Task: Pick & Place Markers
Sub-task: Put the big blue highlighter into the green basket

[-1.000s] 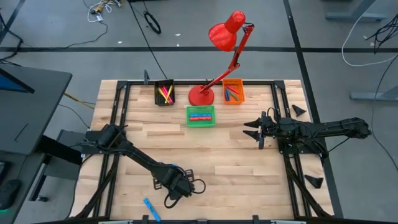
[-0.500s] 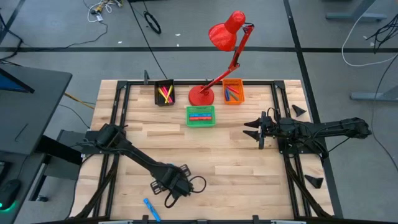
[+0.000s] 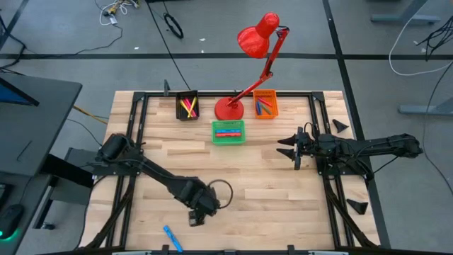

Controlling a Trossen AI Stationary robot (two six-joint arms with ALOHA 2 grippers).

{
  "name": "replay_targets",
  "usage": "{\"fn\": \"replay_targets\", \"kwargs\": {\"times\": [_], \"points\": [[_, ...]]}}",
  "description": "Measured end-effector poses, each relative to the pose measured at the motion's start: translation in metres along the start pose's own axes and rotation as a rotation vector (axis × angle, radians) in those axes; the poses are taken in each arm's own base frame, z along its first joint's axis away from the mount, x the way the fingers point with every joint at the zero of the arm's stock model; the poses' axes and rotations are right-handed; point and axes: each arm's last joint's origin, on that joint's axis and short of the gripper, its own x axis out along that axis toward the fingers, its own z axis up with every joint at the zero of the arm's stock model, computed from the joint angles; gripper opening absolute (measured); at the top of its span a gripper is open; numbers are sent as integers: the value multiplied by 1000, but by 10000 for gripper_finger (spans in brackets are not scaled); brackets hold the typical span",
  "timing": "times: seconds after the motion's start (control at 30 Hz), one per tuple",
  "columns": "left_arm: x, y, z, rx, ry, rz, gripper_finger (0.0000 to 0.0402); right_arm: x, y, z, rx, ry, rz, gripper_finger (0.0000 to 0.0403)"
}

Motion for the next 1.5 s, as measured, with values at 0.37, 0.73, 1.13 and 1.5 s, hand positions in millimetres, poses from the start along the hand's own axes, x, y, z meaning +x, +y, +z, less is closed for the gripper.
{"fn": "replay_targets", "kwargs": {"times": [0.37, 0.73, 1.13, 1.5], "points": [[-3, 30, 30, -1125, -31, -57, 261, 0, 0, 0, 0, 0, 0, 185], [-2, 46, 31, -1522, -33, 24, 261, 0, 0, 0, 0, 0, 0, 185], [21, 50, 14, -1638, -1, 71, 261, 0, 0, 0, 0, 0, 0, 185], [47, 56, 8, -1625, -44, -34, 258, 0, 0, 0, 0, 0, 0, 185]]}}
